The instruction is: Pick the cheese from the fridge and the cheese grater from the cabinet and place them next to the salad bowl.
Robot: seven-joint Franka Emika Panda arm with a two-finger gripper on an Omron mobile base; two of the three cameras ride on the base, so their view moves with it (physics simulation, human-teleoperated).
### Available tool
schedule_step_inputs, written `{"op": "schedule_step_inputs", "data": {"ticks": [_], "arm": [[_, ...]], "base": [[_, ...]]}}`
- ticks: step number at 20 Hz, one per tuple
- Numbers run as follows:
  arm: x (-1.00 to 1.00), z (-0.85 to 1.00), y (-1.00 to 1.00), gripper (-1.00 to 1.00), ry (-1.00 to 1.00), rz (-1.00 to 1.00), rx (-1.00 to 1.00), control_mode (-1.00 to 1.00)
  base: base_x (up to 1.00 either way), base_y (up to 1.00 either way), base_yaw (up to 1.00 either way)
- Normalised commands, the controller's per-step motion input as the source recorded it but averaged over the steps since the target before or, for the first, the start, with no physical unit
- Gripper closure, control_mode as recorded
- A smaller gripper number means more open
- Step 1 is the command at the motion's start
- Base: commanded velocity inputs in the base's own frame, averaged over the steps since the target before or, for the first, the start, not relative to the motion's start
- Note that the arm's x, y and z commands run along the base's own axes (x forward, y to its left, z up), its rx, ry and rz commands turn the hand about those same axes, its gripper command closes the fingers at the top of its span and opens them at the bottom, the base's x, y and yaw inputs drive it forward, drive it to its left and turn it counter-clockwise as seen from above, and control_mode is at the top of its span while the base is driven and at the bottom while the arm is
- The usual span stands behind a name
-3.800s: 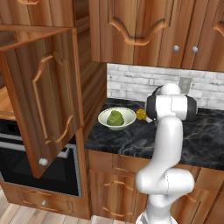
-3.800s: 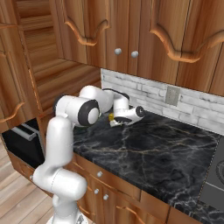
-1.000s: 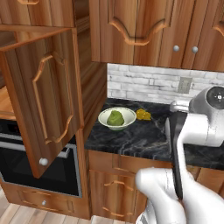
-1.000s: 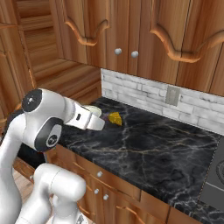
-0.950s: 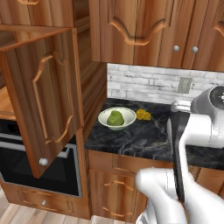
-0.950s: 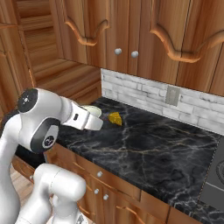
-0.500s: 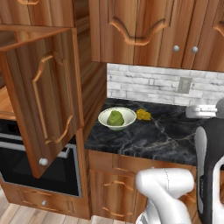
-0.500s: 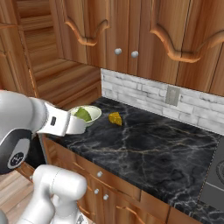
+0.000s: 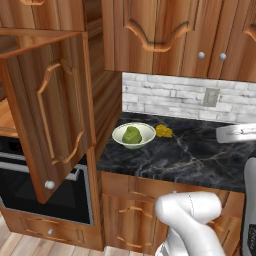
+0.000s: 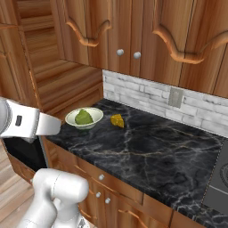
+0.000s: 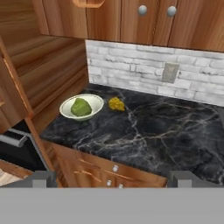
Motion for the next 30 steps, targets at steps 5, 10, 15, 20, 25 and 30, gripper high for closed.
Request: {"op": "schedule_step_inputs", "data": {"ticks": [5,10,15,20,25,30], "arm": [[0.0,0.0,0.2,-1.0,0.0,0.0,-0.01,-1.0],[0.0,0.0,0.0,-1.0,0.0,0.0,0.0,-1.0],[0.0,0.0,0.0,-1.0,0.0,0.0,0.0,-1.0],[0.0,0.0,0.0,-1.0,0.0,0.0,0.0,-1.0],[-0.01,0.0,0.0,-1.0,0.0,0.0,0.0,1.0],[0.0,0.0,0.0,-1.0,0.0,0.0,0.0,1.0]], "base": [[0.0,0.0,0.0],[0.0,0.0,0.0],[0.0,0.0,0.0],[0.0,0.0,0.0],[-0.56,0.0,-0.05],[-1.0,0.29,-0.16]]}}
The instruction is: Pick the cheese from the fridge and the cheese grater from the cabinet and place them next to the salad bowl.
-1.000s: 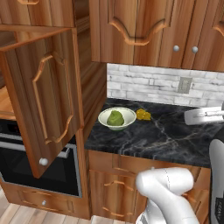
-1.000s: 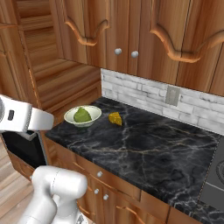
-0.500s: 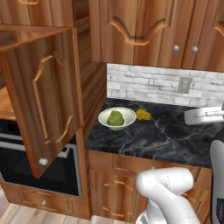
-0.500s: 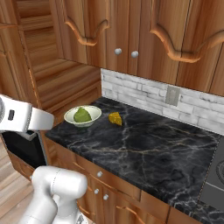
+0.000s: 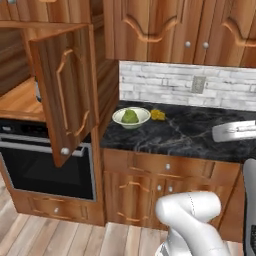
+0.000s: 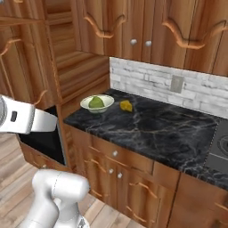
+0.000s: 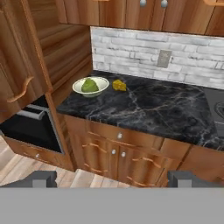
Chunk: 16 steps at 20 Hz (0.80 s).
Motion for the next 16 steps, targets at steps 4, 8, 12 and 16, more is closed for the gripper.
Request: {"op": "schedule_step_inputs", "data": {"ticks": [4,8,12,16], "arm": [[0.0,0.0,0.0,-1.0,0.0,0.0,0.0,1.0],[0.0,0.0,0.0,-1.0,0.0,0.0,0.0,1.0],[0.0,0.0,0.0,-1.0,0.0,0.0,0.0,1.0],[0.0,0.0,0.0,-1.0,0.0,0.0,0.0,1.0]], "base": [[-0.44,0.82,-0.21],[-0.31,0.89,-0.2],[-0.35,0.9,-0.21],[-0.3,0.9,-0.2]]}}
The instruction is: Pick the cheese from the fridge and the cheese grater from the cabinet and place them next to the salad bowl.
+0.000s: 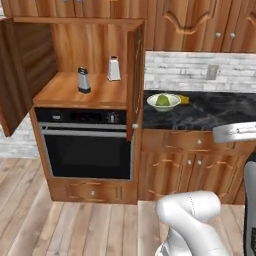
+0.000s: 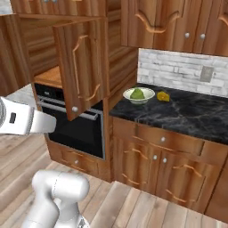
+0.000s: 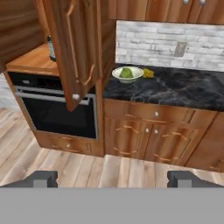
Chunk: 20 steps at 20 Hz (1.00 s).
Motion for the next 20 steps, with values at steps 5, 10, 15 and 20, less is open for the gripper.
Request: {"op": "schedule_step_inputs", "data": {"ticks": [5,10,15,20], "arm": [[0.0,0.0,0.0,-1.0,0.0,0.0,0.0,1.0],[0.0,0.0,0.0,-1.0,0.0,0.0,0.0,1.0],[0.0,0.0,0.0,-1.0,0.0,0.0,0.0,1.0],[0.0,0.0,0.0,-1.0,0.0,0.0,0.0,1.0]], "base": [[-0.14,0.94,-0.18],[0.0,1.0,-0.21],[0.0,0.96,-0.18],[0.11,0.5,-0.06]]}}
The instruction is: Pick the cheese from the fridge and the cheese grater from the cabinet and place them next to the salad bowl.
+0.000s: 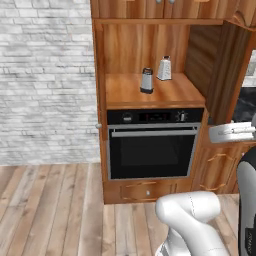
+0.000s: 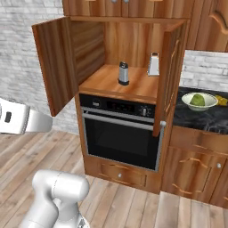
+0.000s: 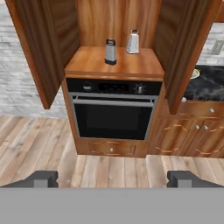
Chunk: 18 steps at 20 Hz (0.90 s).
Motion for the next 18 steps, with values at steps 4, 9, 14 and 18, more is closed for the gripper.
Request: {"op": "schedule_step_inputs", "data": {"ticks": [4,9,14,18], "arm": [[0.0,0.0,0.0,-1.0,0.0,0.0,0.0,1.0],[0.0,0.0,0.0,-1.0,0.0,0.0,0.0,1.0],[0.0,0.0,0.0,-1.0,0.0,0.0,0.0,1.0],[0.0,0.0,0.0,-1.0,0.0,0.0,0.0,1.0]], "base": [[0.18,0.0,0.0],[0.19,-0.18,0.0],[0.63,-0.31,0.03],[0.9,-0.36,0.1]]}}
